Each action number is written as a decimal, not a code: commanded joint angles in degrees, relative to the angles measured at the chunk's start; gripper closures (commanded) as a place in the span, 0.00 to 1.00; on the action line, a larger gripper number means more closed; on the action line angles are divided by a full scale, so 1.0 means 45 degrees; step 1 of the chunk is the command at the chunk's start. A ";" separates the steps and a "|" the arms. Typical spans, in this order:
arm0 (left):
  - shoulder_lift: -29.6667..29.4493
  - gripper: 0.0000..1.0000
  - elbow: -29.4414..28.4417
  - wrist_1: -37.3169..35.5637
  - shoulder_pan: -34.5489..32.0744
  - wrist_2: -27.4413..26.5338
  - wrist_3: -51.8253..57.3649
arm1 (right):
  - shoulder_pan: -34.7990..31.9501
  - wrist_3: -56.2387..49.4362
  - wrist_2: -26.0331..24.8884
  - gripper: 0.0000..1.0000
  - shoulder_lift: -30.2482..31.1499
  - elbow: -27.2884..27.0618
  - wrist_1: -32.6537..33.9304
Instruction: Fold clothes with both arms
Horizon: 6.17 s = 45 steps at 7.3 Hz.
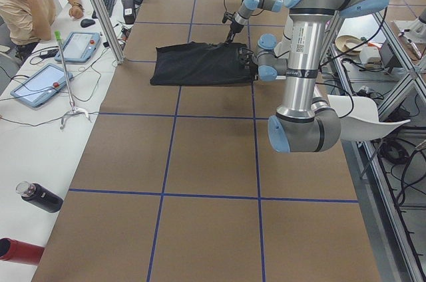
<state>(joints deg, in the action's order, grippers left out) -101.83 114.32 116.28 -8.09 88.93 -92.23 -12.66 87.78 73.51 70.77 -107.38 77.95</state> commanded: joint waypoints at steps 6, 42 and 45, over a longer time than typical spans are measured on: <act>0.1372 1.00 0.4131 -0.1302 0.0484 0.0100 -0.0400 | 0.1675 0.0101 0.0012 1.00 0.1298 -0.4151 0.1657; -0.3817 0.00 -0.4155 0.0508 -0.7383 0.2269 0.7332 | -0.2931 -0.3042 0.3238 0.32 -0.4321 0.1503 0.3960; -0.3797 0.00 -0.4174 0.0508 -0.7402 0.2269 0.7312 | -0.2947 -0.4128 0.2615 1.00 -0.4281 0.1499 0.4220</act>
<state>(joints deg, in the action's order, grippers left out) -118.93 95.55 118.57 -41.38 99.14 -59.28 -25.90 72.30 87.31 51.48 -100.67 96.61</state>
